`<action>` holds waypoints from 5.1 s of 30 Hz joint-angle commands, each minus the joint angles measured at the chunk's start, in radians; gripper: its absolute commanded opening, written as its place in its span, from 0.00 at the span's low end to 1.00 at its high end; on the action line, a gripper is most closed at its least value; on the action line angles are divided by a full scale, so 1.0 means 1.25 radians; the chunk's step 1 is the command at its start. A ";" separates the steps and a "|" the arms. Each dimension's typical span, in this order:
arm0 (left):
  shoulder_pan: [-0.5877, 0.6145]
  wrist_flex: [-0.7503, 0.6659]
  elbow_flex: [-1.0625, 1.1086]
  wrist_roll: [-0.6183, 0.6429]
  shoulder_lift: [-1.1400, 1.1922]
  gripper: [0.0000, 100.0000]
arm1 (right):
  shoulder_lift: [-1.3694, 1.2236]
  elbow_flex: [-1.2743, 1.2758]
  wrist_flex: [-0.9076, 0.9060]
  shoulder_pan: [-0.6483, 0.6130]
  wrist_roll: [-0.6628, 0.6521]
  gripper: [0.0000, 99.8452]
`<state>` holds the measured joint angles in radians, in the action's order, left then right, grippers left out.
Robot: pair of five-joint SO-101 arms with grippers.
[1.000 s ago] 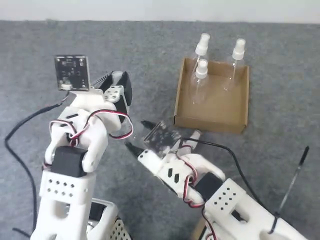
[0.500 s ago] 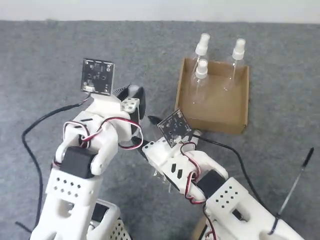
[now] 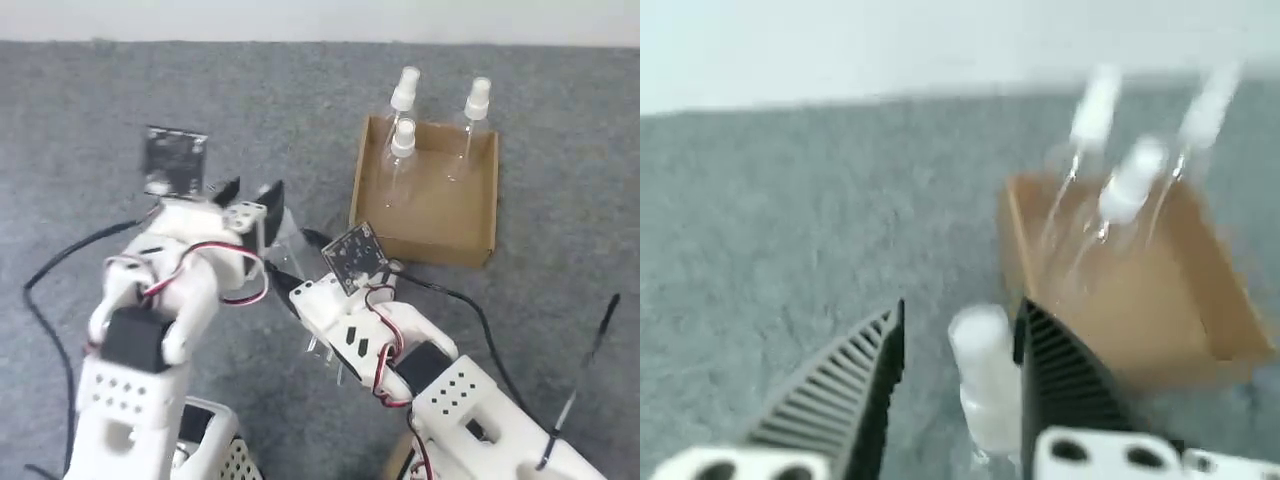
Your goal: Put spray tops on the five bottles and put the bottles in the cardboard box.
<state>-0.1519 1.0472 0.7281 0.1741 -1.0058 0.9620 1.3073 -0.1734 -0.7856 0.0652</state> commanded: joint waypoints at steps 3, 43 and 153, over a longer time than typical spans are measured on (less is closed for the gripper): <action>0.088 0.043 -0.152 -0.010 -0.036 0.17 | 0.033 0.037 0.111 0.008 0.010 0.01; 0.195 0.172 -0.071 -0.124 -0.113 0.11 | 0.041 0.025 0.053 0.004 0.011 0.01; 0.069 -0.101 0.524 -0.151 -0.523 0.28 | -0.634 -0.377 0.242 0.630 -0.126 0.01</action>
<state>-0.0690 0.9429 1.3878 -0.0115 -1.6441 0.1749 0.8531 0.0890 -0.0061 -0.1082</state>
